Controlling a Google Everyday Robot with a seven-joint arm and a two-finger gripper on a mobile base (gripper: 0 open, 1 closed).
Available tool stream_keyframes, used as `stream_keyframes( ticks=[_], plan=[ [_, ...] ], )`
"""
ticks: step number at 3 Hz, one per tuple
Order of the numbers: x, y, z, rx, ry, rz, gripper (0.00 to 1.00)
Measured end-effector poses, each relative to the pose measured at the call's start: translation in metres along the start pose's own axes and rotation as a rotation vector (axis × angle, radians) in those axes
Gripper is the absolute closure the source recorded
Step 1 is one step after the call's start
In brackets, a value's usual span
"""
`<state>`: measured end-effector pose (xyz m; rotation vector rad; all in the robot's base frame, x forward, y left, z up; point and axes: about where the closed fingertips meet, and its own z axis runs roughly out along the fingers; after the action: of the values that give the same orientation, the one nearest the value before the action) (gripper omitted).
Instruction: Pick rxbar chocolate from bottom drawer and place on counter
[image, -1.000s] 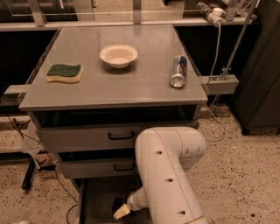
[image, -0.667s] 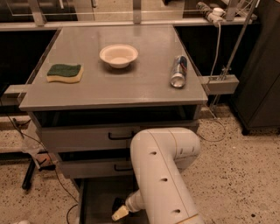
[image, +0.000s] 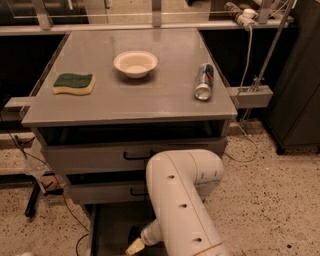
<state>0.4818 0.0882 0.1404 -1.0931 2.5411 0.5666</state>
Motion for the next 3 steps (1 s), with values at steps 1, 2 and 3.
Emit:
stream_keyframes(
  ticks=[1, 2, 3],
  plan=[
    [-0.007, -0.012, 0.005, 0.029, -0.003, -0.036, 0.0],
    [-0.006, -0.015, 0.016, 0.029, -0.007, -0.037, 0.0],
    [0.004, -0.011, 0.031, 0.013, 0.009, -0.017, 0.0]
  ],
)
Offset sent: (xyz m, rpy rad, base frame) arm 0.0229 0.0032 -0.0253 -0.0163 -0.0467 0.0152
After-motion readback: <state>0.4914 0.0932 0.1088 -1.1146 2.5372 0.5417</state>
